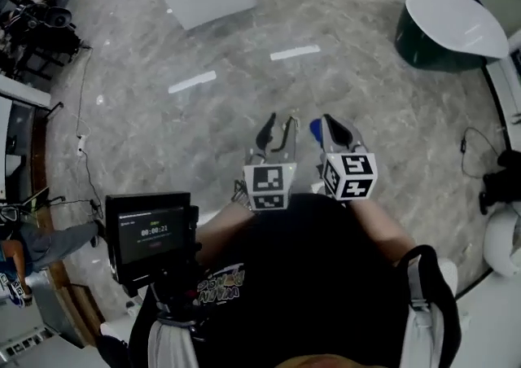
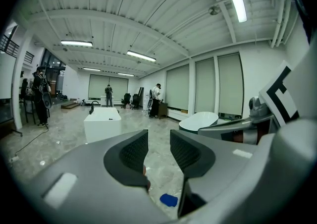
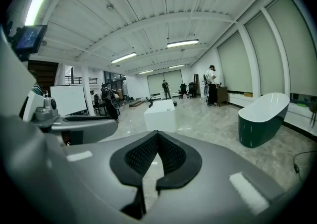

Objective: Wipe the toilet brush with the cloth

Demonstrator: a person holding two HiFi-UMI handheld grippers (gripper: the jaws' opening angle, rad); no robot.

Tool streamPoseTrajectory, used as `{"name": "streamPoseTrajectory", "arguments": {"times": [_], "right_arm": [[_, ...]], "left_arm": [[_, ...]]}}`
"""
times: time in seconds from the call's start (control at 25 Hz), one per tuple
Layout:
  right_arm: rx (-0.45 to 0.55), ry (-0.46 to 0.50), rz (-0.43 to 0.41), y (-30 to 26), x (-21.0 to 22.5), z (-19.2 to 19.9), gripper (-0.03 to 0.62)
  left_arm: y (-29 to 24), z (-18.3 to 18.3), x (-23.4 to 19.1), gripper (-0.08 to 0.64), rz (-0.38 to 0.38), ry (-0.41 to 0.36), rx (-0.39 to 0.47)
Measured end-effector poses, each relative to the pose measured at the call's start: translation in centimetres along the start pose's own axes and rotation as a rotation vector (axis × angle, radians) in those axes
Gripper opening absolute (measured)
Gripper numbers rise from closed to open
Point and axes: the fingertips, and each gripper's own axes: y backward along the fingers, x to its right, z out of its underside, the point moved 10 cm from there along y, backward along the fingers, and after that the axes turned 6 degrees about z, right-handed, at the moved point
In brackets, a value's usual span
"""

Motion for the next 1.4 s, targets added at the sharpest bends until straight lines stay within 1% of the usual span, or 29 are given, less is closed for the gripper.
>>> {"name": "streamPoseTrajectory", "arguments": {"times": [0.08, 0.2, 0.28, 0.52, 0.76, 1.04, 1.4], "right_arm": [[-0.002, -0.007, 0.003, -0.6, 0.2, -0.8, 0.003], [-0.022, -0.013, 0.026, 0.4, 0.1, -0.3, 0.003], [-0.03, -0.014, 0.033, 0.8, -0.1, 0.1, 0.002], [-0.03, -0.03, 0.036, 0.9, -0.3, 0.5, 0.002], [-0.035, -0.031, 0.014, 0.5, -0.7, 0.7, 0.002], [-0.035, -0.022, -0.004, 0.0, -0.9, 0.7, 0.002], [-0.028, -0.017, -0.021, -0.3, -1.0, 0.5, 0.002]], "left_arm": [[-0.8, -0.6, -0.4, 0.141, 0.0, 0.012, 0.018], [-0.7, 0.0, -0.2, 0.141, 0.016, 0.044, -0.005], [-0.4, 0.3, -0.3, 0.141, 0.007, 0.052, -0.015], [-0.3, 0.2, -0.8, 0.141, -0.028, 0.032, -0.019], [-0.2, 1.0, -0.8, 0.141, -0.017, 0.048, -0.046], [-0.1, 1.3, -1.3, 0.141, -0.037, 0.058, -0.054], [-0.2, 1.2, -1.4, 0.141, -0.045, 0.048, -0.053]]}}
